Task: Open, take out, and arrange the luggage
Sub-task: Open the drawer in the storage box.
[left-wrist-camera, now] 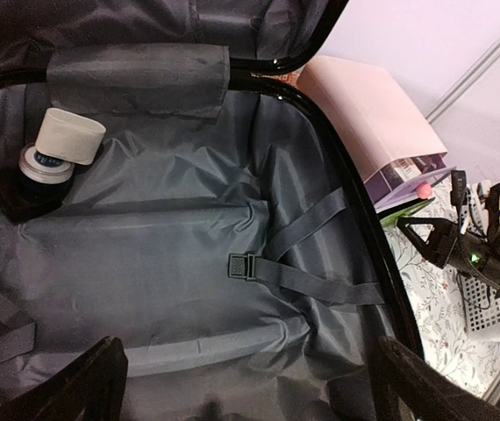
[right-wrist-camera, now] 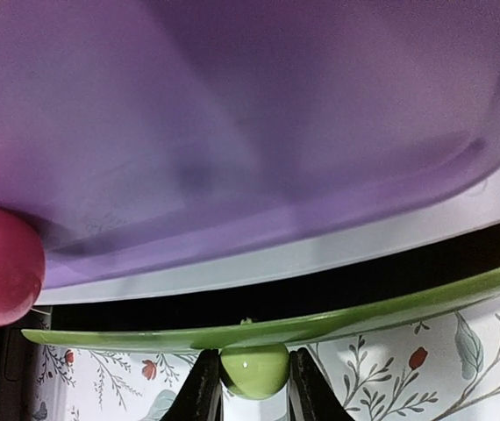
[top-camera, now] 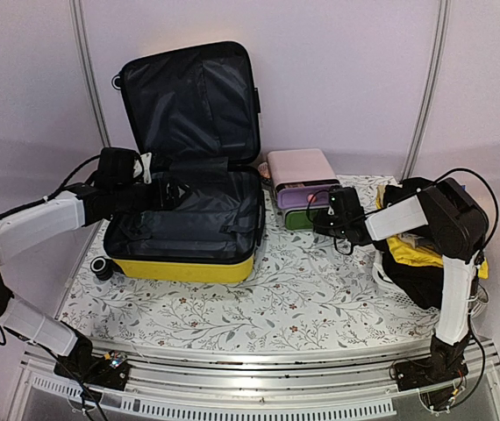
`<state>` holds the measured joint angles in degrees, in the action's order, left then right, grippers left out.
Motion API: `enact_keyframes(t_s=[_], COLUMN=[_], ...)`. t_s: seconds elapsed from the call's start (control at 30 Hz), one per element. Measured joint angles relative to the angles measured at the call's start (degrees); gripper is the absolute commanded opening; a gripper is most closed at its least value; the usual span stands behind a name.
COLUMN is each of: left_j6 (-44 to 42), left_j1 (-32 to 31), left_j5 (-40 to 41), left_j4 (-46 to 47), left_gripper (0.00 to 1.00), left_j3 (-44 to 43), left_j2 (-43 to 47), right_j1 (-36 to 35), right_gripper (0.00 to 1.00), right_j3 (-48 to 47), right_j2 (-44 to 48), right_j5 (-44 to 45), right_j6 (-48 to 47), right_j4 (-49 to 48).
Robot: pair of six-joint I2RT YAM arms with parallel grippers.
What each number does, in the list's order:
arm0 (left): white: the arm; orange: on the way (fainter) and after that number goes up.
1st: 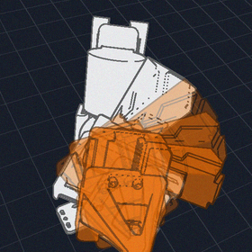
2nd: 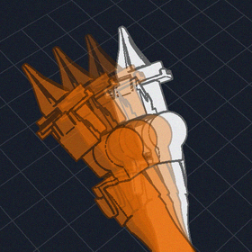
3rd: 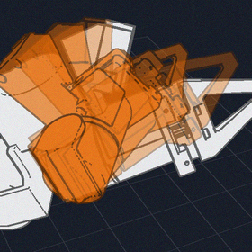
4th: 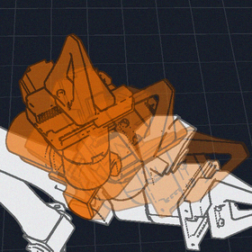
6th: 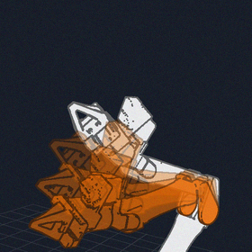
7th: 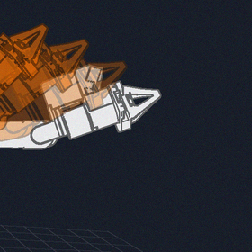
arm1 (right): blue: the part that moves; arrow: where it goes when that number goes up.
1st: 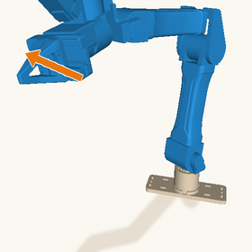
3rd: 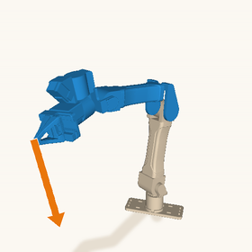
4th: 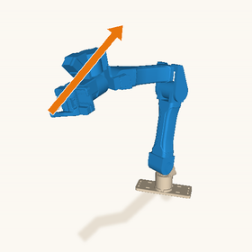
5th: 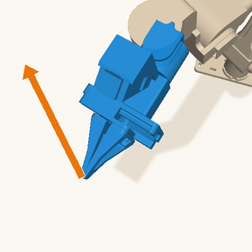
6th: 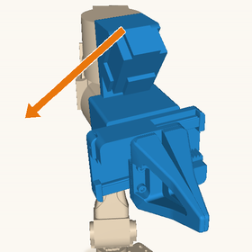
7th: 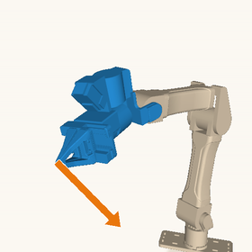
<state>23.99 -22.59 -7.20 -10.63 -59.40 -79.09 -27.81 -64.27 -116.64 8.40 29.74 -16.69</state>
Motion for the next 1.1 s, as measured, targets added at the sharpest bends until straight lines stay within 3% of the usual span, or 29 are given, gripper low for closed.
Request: enact_keyframes(t_s=[0.63,0.7,0.77,0.9,1.1], left_j6=[-0.4,-0.4,-0.5,-0.9,-0.1], left_j1=[0.3,0.5,0.9,2.5,8.2], left_j5=[1.3,1.7,2.1,3.2,3.2], left_j4=[-0.4,-0.7,-0.9,-1.0,-0.8], left_gripper=[0.98,0.98,0.98,0.98,0.98], left_j3=[-0.1,-0.2,-0.4,-2.1,-7.0], left_j2=[-1.2,-1.9,-2.7,-5.6,-13.4], right_j1=[-4.6,-5.1,-5.3,-5.7,-6.0], right_gripper=[0.21,0.29,0.48,0.63,0.73], right_j3=[15.8,16.5,16.9,17.1,17.2], right_j2=[12.2,12.9,13.2,13.5,17.1], right_j5=[0.6,0.9,1.1,1.0,0.6], right_j6=[2.5,2.9,3.2,3.7,2.8], right_j4=[-1.1,-0.8,-0.6,0.0,0.9])
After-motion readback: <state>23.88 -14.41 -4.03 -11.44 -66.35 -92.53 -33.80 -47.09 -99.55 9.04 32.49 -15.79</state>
